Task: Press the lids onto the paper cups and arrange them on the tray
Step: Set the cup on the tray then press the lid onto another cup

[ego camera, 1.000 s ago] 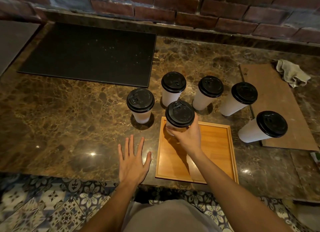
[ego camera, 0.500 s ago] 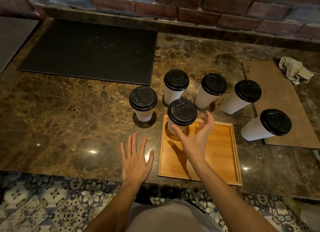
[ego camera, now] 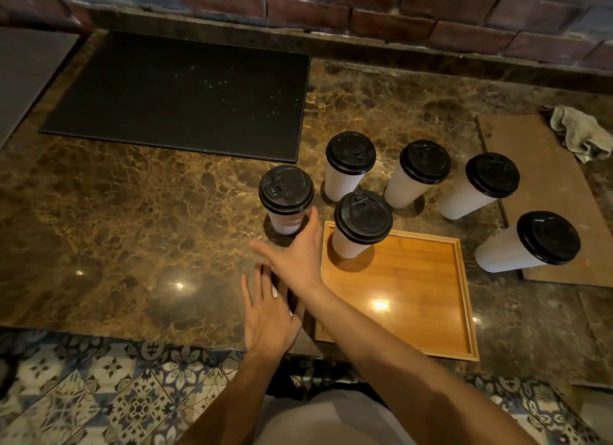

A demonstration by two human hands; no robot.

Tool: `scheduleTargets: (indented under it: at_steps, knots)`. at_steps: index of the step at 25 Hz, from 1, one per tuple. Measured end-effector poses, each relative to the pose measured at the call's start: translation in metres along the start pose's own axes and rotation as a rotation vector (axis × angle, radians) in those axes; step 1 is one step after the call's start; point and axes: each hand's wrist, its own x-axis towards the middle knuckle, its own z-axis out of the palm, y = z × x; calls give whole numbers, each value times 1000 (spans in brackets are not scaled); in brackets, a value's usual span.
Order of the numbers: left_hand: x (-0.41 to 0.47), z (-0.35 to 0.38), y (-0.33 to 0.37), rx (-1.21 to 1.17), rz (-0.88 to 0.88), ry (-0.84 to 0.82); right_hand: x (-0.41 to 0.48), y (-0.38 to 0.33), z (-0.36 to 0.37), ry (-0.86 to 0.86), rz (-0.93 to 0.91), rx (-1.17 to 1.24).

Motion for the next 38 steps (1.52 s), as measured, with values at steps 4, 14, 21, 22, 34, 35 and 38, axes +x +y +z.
scheduleTargets:
  at_steps: [4,14,21,22,34,35,38]
  knots:
    - [1,5,-1,-70,33,81,38,-1,4,142,2,60]
    - [5,21,-4,-104,7,78,49,2,2,191,-140,58]
    - [2,14,0,-60,-8,83,19,-51,-28,267,-307,169]
    - [2,12,1,-61,-19,89,11,-60,-38,276,-342,175]
    - [-8,4,4,-201,-19,92,-123,-99,-205,407,-582,47]
    - [-8,4,4,-212,-20,99,-134,-94,-214,421,-577,49]
    - [-6,4,3,-232,-32,70,-159,-71,-235,438,-521,85]
